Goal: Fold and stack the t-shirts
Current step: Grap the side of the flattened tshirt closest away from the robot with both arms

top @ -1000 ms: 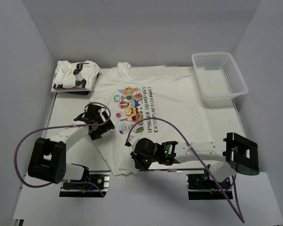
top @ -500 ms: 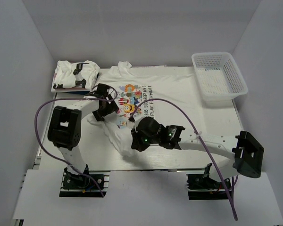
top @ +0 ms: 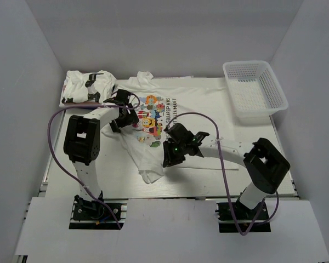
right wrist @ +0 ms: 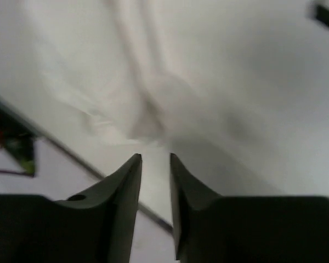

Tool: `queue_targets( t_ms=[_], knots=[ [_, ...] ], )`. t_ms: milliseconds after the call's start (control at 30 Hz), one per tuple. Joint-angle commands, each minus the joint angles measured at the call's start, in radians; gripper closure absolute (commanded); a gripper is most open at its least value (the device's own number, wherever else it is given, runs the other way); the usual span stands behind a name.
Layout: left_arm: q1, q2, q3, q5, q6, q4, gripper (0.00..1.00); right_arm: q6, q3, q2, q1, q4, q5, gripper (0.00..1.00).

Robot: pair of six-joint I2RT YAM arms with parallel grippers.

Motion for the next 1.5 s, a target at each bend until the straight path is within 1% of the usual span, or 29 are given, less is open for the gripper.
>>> queue_targets(
  t_ms=[0,33,67,100,133,200,267,333,367,400,467,500,533,567,633,667,700,767,867,1033,1067,1133,1200,1233,1267,1333,1367,1433,1467],
  knots=[
    [0.008,-0.082,0.017,-0.025,0.068,-0.003,0.0,0.007,0.013,0.002,-0.034,-0.108,0.183,0.64],
    [0.008,-0.101,0.03,-0.025,0.077,-0.003,0.0,0.008,0.017,-0.007,-0.034,-0.118,0.297,0.61],
    [0.008,-0.101,0.03,-0.025,0.095,-0.003,0.0,0.007,0.019,-0.04,-0.039,-0.118,0.388,0.53],
    [0.008,-0.118,0.045,-0.034,0.106,-0.003,0.0,0.011,0.019,-0.076,-0.04,-0.118,0.479,0.47],
    [0.008,-0.127,0.059,-0.045,0.115,-0.003,0.0,0.01,0.019,-0.109,-0.042,-0.118,0.519,0.42],
    [0.008,-0.141,0.098,-0.045,0.126,-0.032,0.0,-0.001,0.014,-0.145,-0.045,-0.124,0.625,0.36],
    [-0.001,-0.188,0.099,-0.019,0.126,-0.062,0.0,-0.028,-0.002,-0.166,-0.049,-0.119,0.662,0.28],
    [-0.011,-0.26,0.029,0.023,0.126,-0.062,0.0,-0.027,-0.019,-0.177,-0.069,-0.122,0.69,0.24],
    [-0.011,-0.309,-0.017,0.063,0.135,-0.016,0.0,-0.021,-0.032,-0.18,-0.074,-0.136,0.7,0.24],
    [-0.011,-0.431,-0.132,0.121,0.135,0.012,0.0,-0.018,-0.05,-0.189,-0.075,-0.136,0.716,0.2],
    [-0.011,-0.571,-0.263,0.174,0.086,0.082,0.0,-0.005,-0.079,-0.199,-0.109,-0.13,0.717,0.18],
    [-0.011,-0.639,-0.391,0.232,0.068,0.099,0.0,-0.004,-0.09,-0.208,-0.118,-0.127,0.719,0.16],
    [-0.021,-0.768,-0.454,0.264,0.051,0.115,0.0,-0.007,-0.125,-0.22,-0.149,-0.113,0.711,0.16],
    [-0.021,-0.829,-0.577,0.324,0.008,0.144,0.0,-0.008,-0.137,-0.232,-0.158,-0.103,0.693,0.16],
    [-0.034,-0.929,-0.683,0.395,-0.024,0.171,0.0,-0.025,-0.166,-0.248,-0.184,-0.089,0.676,0.14],
    [-0.048,-1.004,-0.77,0.457,-0.049,0.188,0.0,-0.022,-0.173,-0.251,-0.207,-0.093,0.664,0.13],
    [-0.059,-1.03,-0.804,0.485,-0.093,0.223,0.0,-0.022,-0.179,-0.254,-0.226,-0.093,0.661,0.12],
    [-0.1,-1.061,-0.864,0.519,-0.127,0.254,0.0,-0.015,-0.199,-0.277,-0.256,-0.089,0.622,0.1],
    [-0.166,-1.026,-0.854,0.473,-0.138,0.234,0.0,-0.007,-0.246,-0.304,-0.29,-0.06,0.552,0.1],
    [-0.277,-0.88,-0.832,0.435,-0.127,0.242,0.0,-0.018,-0.28,-0.315,-0.336,0.0,0.443,0.1],
    [-0.292,-0.824,-0.832,0.424,-0.127,0.242,0.0,-0.018,-0.285,-0.311,-0.339,0.006,0.412,0.1],
    [-0.347,-0.769,-0.808,0.41,-0.127,0.242,0.0,-0.028,-0.288,-0.308,-0.352,0.009,0.404,0.1],
    [-0.396,-0.701,-0.771,0.374,-0.127,0.242,0.12,-0.033,-0.289,-0.312,-0.361,0.003,0.403,0.1],
    [-0.409,-0.681,-0.742,0.346,-0.127,0.207,0.21,-0.035,-0.291,-0.315,-0.37,-0.003,0.4,0.1],
    [-0.432,-0.666,-0.725,0.329,-0.127,0.182,0.48,-0.032,-0.303,-0.324,-0.373,-0.003,0.4,0.1],
    [-0.441,-0.641,-0.667,0.254,-0.148,0.106,0.84,-0.033,-0.312,-0.34,-0.382,0.005,0.401,0.1],
    [-0.455,-0.641,-0.652,0.223,-0.179,0.017,1.0,-0.033,-0.319,-0.344,-0.387,0.011,0.403,0.1],
    [-0.465,-0.658,-0.609,0.138,-0.216,-0.08,1.0,-0.03,-0.337,-0.351,-0.391,0.019,0.406,0.1],
    [-0.466,-0.684,-0.593,0.111,-0.26,-0.177,1.0,-0.034,-0.345,-0.354,-0.393,0.026,0.406,0.1]
  ],
)
